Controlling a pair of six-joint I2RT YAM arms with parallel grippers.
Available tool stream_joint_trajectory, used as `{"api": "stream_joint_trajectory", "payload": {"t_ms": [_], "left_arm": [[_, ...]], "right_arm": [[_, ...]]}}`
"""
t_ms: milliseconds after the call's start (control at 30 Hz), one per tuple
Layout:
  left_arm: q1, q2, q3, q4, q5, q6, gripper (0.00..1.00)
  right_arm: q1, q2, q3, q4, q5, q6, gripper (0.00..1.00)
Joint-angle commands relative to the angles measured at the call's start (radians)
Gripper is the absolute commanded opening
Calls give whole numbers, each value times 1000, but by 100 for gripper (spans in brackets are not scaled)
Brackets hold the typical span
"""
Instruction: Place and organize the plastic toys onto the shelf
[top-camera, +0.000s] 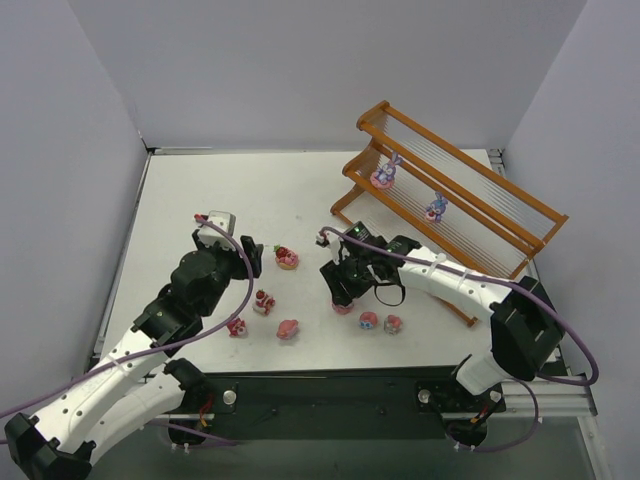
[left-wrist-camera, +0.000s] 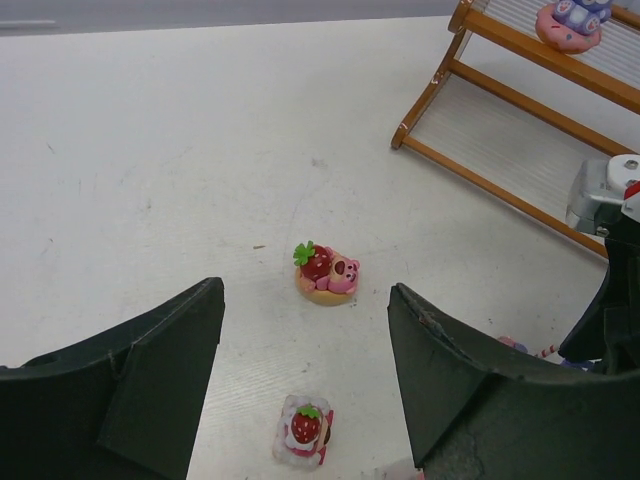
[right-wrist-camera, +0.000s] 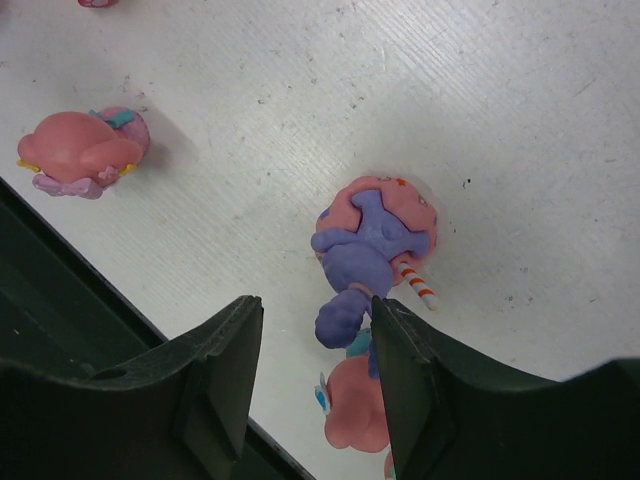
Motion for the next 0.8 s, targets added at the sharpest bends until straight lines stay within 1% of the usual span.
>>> {"api": "stream_joint_trajectory", "payload": {"t_ms": [0,167,267,367,400,467,500,533,600,633,767], "left_arm": [[13,-10,-1,-16,-2,-21,77],[19,-6,-5,-10,3,-18,77],[24,1,-4,-9,7,-16,77],[30,1,-7,-6,10,-15,77],[30,-1,-7,-7,13,-13,77],[33,-2,-7,-9,12,-11,77],[35,-3,-7,-7,12,-11,77],[36,-4,-8,-7,12,-10,77],[38,-7,-10,-9,12,-8,77],[39,-7,-10,-9,10,-8,77],[42,-9,-10,-9,12,-7,77]], "right_arm": [[27,-8,5,2,84,-30,48],[42,-5,-9,4,137,-32,47],[51,-10,-13,13,185,-27,43],[62,-8,-13,19,235,-22,33],[66,-8,-12,19,257,-22,26],[71,-8,-9,18,272,-24,16],[79,-10,-7,16,281,-24,5],[83,-11,-6,16,297,-27,1],[91,-16,-1,14,303,-27,0],[94,-17,0,14,338,-29,0],[94,-34,20,-7,380,-44,0]]}}
